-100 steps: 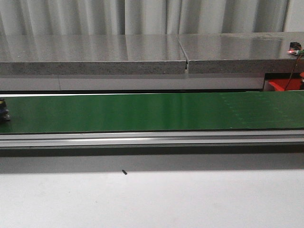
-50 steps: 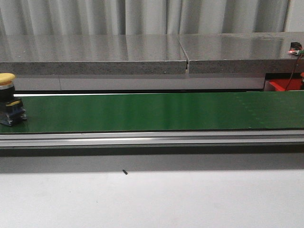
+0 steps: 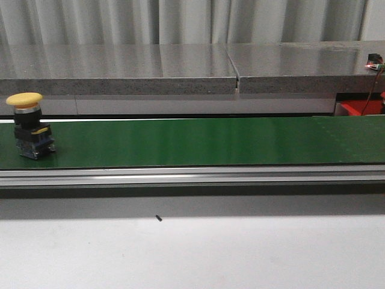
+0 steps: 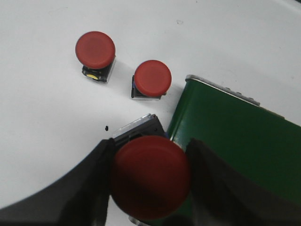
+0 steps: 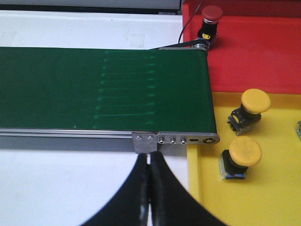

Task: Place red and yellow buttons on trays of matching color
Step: 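Grasp a red button on the table with the left gripper, then set the red button on the belt and open the left gripper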

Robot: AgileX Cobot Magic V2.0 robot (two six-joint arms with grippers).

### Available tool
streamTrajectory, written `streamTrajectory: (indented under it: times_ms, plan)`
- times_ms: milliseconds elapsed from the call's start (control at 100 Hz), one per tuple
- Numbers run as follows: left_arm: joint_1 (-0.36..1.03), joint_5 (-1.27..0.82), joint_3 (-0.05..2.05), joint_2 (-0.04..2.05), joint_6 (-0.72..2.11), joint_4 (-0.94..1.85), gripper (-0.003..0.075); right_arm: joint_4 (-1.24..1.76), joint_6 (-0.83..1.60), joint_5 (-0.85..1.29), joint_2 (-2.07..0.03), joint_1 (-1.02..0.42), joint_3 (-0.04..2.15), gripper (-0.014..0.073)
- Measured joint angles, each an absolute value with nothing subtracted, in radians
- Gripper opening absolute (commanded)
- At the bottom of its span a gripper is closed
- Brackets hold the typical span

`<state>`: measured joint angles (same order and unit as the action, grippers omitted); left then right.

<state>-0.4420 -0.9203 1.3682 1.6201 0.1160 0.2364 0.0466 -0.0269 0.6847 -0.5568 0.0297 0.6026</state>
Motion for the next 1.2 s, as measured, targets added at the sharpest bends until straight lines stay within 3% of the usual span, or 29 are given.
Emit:
streamTrajectory:
  times_ms: [480, 550, 700, 780, 1020, 1090, 1200]
  plan:
    - [-0.3, -0.886, 1.249, 1.62, 0.132, 0.238, 0.0225, 0.047, -0.027, 0.685, -0.557, 0.03, 0.603, -0.0067]
    - [-0.3, -0.886, 1.25, 1.62, 0.132, 0.238, 0.0287, 0.047, -0.027, 0.685, -0.557, 0.03, 0.603, -0.0067]
    - [-0.3, -0.886, 1.25, 1.62, 0.132, 0.238, 0.0518, 0.047, -0.027, 0.685, -0.557, 0.03, 0.603, -0.0067]
    - [-0.298, -0.888, 1.25, 1.62, 0.132, 0.238, 0.0561, 0.047, -0.027, 0.685, -0.557, 0.03, 0.603, -0.0067]
    - [-0.298, -0.901, 1.249, 1.549, 0.191, 0.272, 0.0501, 0.047, -0.027, 0.685, -0.557, 0.03, 0.603, -0.0067]
    - [-0.298, -0.904, 1.247, 1.497, 0.214, 0.282, 0.0417, 0.047, -0.027, 0.685, -0.557, 0.03, 0.603, -0.0067]
    - [-0.295, -0.91, 1.217, 1.403, 0.234, 0.286, 0.0181, 0.047, -0.027, 0.685, -0.557, 0.03, 0.603, -0.0067]
